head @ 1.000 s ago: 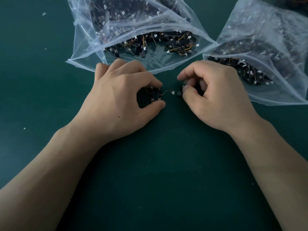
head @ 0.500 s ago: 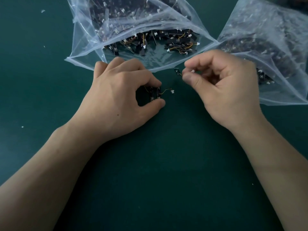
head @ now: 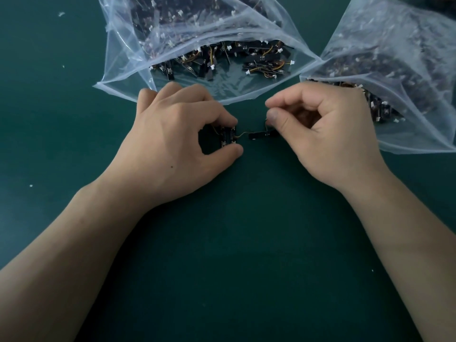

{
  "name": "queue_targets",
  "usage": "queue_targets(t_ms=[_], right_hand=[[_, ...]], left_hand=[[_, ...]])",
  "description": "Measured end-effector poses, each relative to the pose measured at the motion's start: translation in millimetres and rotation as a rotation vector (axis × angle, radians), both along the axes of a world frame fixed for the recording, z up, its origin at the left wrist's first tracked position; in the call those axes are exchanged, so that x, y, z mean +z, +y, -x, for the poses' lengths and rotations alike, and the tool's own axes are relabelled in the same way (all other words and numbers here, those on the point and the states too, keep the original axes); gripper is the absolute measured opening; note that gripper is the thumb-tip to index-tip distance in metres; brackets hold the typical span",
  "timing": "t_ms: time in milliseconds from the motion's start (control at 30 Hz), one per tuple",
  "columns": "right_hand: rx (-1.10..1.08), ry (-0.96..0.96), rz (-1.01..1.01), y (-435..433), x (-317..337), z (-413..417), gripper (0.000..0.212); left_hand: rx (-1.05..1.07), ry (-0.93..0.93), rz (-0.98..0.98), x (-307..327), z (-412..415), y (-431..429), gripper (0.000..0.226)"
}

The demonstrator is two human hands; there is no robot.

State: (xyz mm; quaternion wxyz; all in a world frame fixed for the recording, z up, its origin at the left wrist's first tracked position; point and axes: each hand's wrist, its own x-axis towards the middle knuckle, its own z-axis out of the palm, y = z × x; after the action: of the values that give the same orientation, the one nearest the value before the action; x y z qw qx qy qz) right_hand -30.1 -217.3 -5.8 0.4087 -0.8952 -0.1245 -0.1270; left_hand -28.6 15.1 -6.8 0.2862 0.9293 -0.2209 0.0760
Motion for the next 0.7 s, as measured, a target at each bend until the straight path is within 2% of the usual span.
queue_targets(t_ms=[100, 200, 300, 467, 700], right_hand=[[0.009, -0.023, 0.027, -0.3, 0.3, 1.1, 0.016], [0.017, -0.089, -0.047, -0.8, 3.0, 1.3, 0.014], [0.05, -0.057, -0.069, -2.5, 3.5, 0.2, 0.014], [0.06, -0.002, 0.028, -3.2, 1.1, 0.8, 0.017], [0.054, -0.033, 0.3, -1.2, 0.6, 1.2, 0.025]], left_hand=[[-0.001, 0.002, 0.005, 0.0, -0.1, 0.5, 0.035], [-0.006, 0.002, 0.013, 0.3, -0.3, 1.1, 0.035], [-0.008, 0.001, 0.006, 0.1, -0.6, 1.6, 0.036], [-0.008, 0.001, 0.005, 0.0, -0.5, 1.0, 0.036], [-0.003, 0.005, 0.008, 0.5, -0.4, 0.2, 0.035]])
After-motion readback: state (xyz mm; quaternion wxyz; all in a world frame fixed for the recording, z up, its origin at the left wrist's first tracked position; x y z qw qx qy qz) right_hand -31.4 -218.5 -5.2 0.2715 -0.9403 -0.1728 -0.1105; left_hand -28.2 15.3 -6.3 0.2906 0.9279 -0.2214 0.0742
